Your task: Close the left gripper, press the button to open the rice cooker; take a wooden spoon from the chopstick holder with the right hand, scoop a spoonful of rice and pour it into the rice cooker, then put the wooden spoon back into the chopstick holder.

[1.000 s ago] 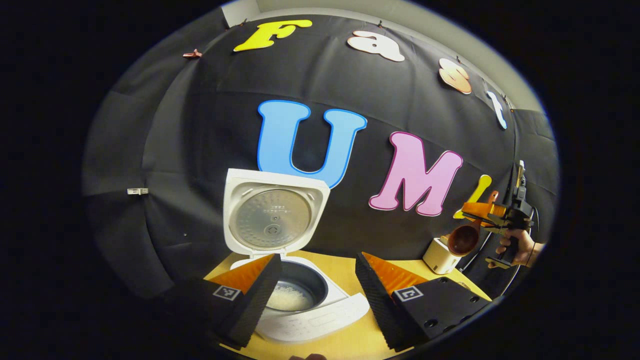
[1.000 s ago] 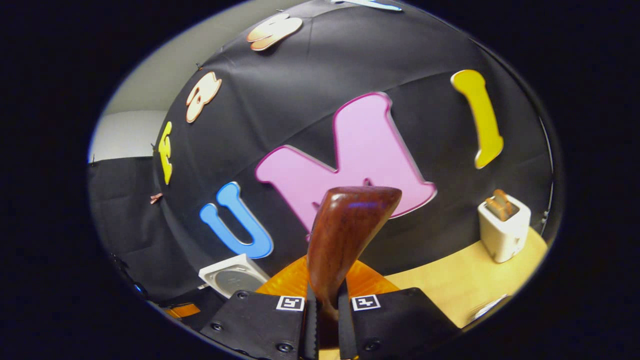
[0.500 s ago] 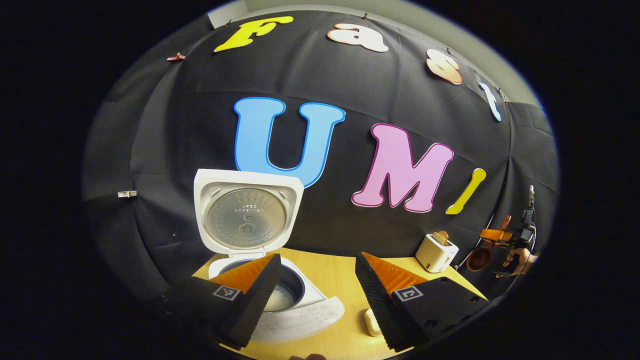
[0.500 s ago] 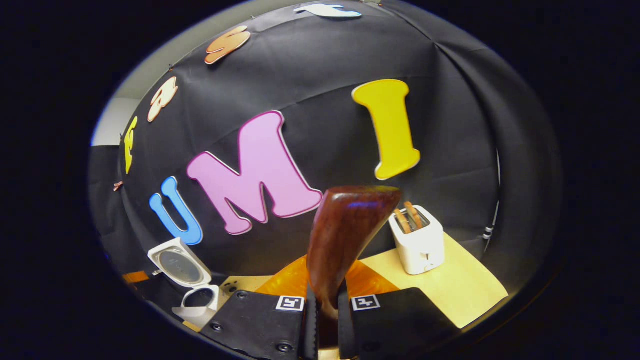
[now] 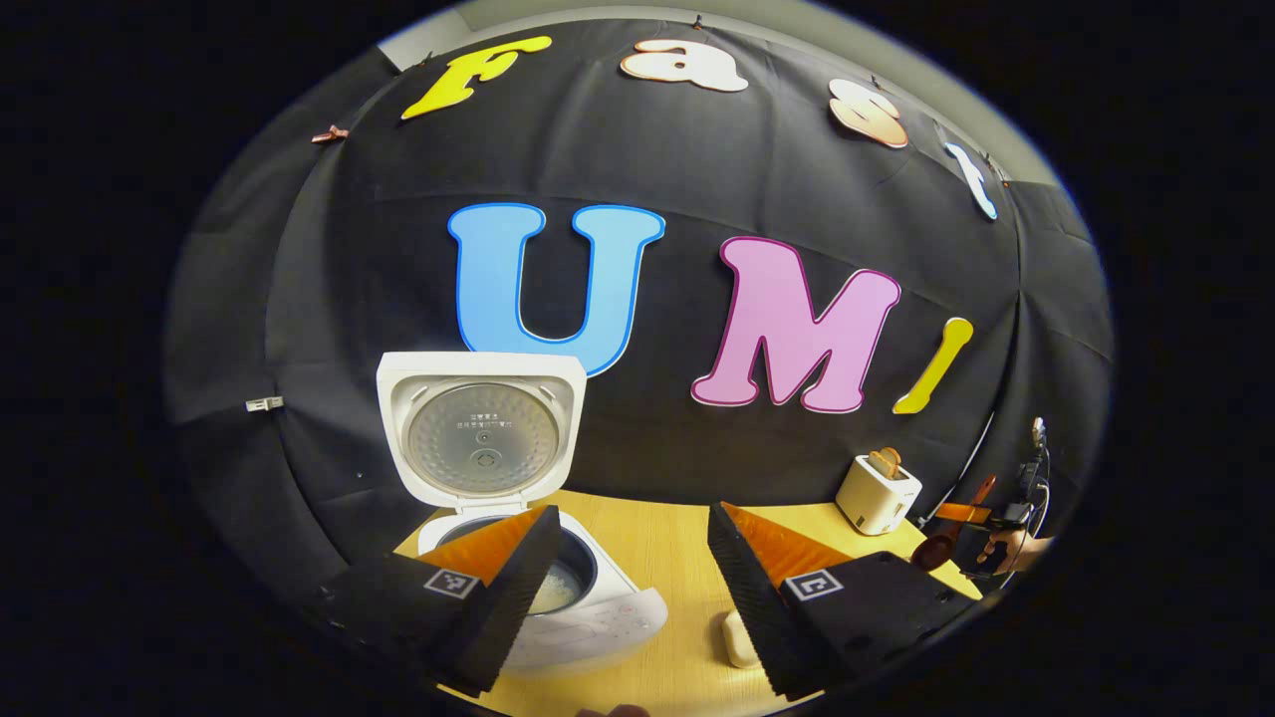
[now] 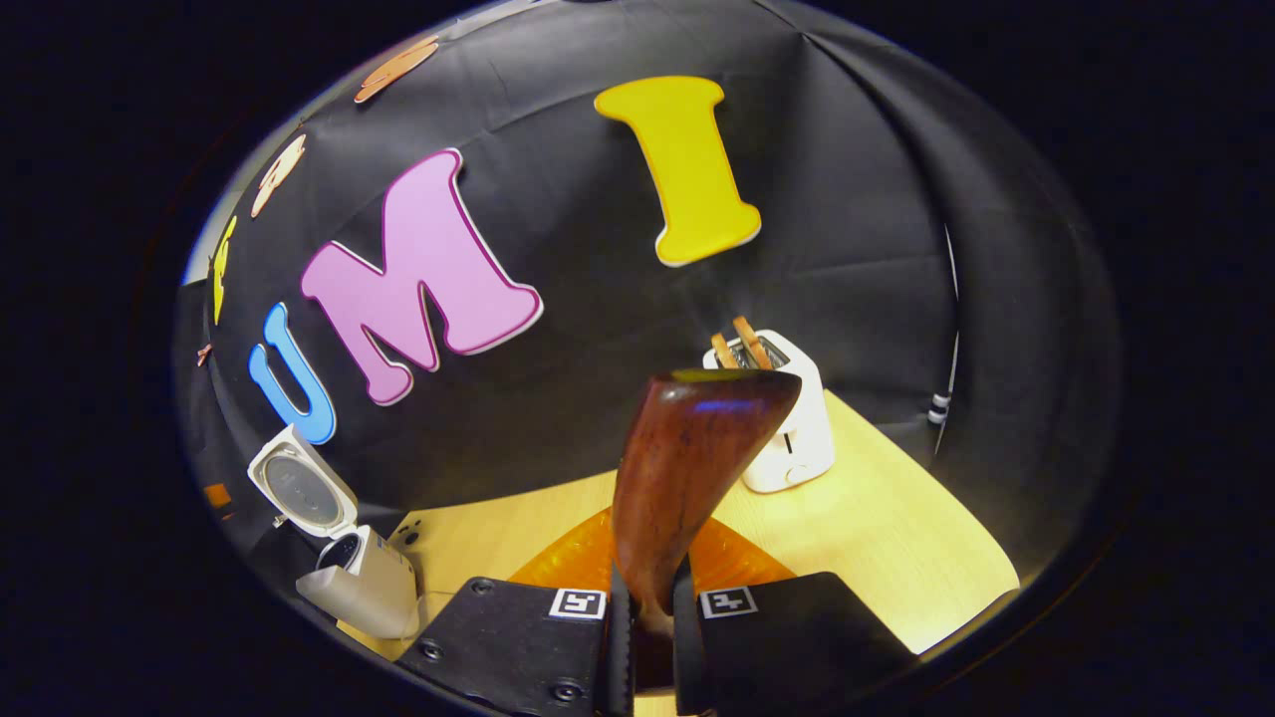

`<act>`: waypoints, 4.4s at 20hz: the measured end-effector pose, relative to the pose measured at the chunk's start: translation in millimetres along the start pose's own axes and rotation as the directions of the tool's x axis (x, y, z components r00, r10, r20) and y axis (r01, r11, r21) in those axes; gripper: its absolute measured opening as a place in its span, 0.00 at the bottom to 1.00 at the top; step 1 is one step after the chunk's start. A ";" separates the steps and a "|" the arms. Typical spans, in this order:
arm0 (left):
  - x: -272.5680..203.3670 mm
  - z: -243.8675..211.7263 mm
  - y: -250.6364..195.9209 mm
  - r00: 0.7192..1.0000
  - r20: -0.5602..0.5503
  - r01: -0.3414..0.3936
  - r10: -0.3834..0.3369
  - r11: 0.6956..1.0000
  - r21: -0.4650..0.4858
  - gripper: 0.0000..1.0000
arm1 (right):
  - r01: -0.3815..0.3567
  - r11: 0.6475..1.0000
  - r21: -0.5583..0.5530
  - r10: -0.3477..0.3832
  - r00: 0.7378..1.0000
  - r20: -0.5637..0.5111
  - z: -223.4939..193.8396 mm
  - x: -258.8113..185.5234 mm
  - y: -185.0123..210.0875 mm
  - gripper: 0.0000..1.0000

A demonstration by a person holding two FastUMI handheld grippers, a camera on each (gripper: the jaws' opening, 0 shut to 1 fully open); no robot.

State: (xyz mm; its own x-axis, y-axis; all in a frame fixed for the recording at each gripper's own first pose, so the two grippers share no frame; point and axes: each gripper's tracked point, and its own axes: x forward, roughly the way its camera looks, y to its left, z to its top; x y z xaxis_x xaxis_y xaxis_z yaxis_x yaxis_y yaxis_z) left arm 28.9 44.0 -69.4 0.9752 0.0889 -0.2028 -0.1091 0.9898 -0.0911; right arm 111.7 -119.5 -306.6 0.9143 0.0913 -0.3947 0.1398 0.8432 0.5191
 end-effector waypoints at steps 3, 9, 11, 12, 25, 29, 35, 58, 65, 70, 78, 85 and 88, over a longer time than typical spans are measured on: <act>-4.4 -1.7 -3.6 1.000 -0.009 -0.021 0.021 1.000 0.002 0.95 | -0.010 1.000 -0.009 0.009 0.999 -0.052 -21.6 11.2 -7.3 0.20; -9.8 -7.0 -3.5 0.998 -0.026 -0.061 0.061 0.998 -0.014 0.95 | -0.019 0.999 -0.044 0.013 0.990 -0.139 -55.7 30.5 -15.2 0.20; -11.8 -7.6 -3.7 0.997 -0.027 -0.070 0.070 0.998 -0.011 0.95 | -0.020 0.999 -0.048 0.012 0.986 -0.167 -65.9 35.2 -18.8 0.19; -13.1 -8.4 -4.2 0.997 -0.026 -0.073 0.073 0.997 -0.008 0.95 | -0.016 0.999 -0.050 0.007 0.985 -0.174 -68.8 37.5 -21.8 0.20; -8.2 -7.3 -0.2 0.998 -0.014 -0.056 0.056 0.998 -0.027 0.95 | 0.074 0.997 -0.038 -0.080 0.982 -0.171 -60.2 16.8 -47.8 0.83; -2.3 -6.2 -4.1 1.000 -0.003 -0.027 0.027 0.999 -0.037 0.95 | 0.105 0.994 -0.042 -0.109 0.986 -0.127 -41.3 -5.5 -50.3 0.85; 7.8 -2.4 -9.2 1.000 0.018 0.020 -0.020 0.999 -0.029 0.95 | 0.095 0.990 -0.100 -0.094 0.995 0.011 14.6 -56.8 -16.0 0.85; 4.0 6.2 -3.4 0.994 0.067 0.084 -0.081 0.996 -0.034 0.95 | -0.079 0.938 -0.337 0.154 0.967 0.204 87.9 -137.1 178.5 0.87; 1.2 4.8 -5.9 0.994 0.061 0.087 -0.085 0.996 -0.028 0.95 | -0.082 0.937 -0.338 0.157 0.967 0.202 83.1 -141.7 178.5 0.87; 50.2 86.3 53.3 0.982 0.186 -0.039 0.016 0.992 0.119 0.94 | -0.095 0.934 -0.343 0.167 0.969 0.184 77.1 -144.7 182.3 0.87; 179.0 134.3 166.9 0.943 0.195 -0.284 0.271 0.958 0.040 0.95 | -0.048 0.922 -0.384 0.127 0.975 0.183 71.3 -170.1 176.3 0.87; 199.0 107.1 190.8 0.944 0.102 -0.321 0.314 0.945 0.063 0.97 | -0.038 0.924 -0.381 0.109 0.980 0.164 64.1 -169.7 172.1 0.88; 180.7 97.1 176.8 0.953 0.091 -0.296 0.289 0.951 0.083 0.99 | -0.053 0.925 -0.377 0.119 0.980 0.156 62.6 -163.8 176.4 0.87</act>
State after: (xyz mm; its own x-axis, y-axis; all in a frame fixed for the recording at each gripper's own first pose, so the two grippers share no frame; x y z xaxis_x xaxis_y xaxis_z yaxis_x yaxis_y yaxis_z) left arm 204.5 245.8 -27.5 0.9154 0.3809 -0.1306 -0.3769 0.9246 0.0548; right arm 10.4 -18.9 -103.0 0.9726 0.1074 -0.2063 -0.0620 0.9747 0.2150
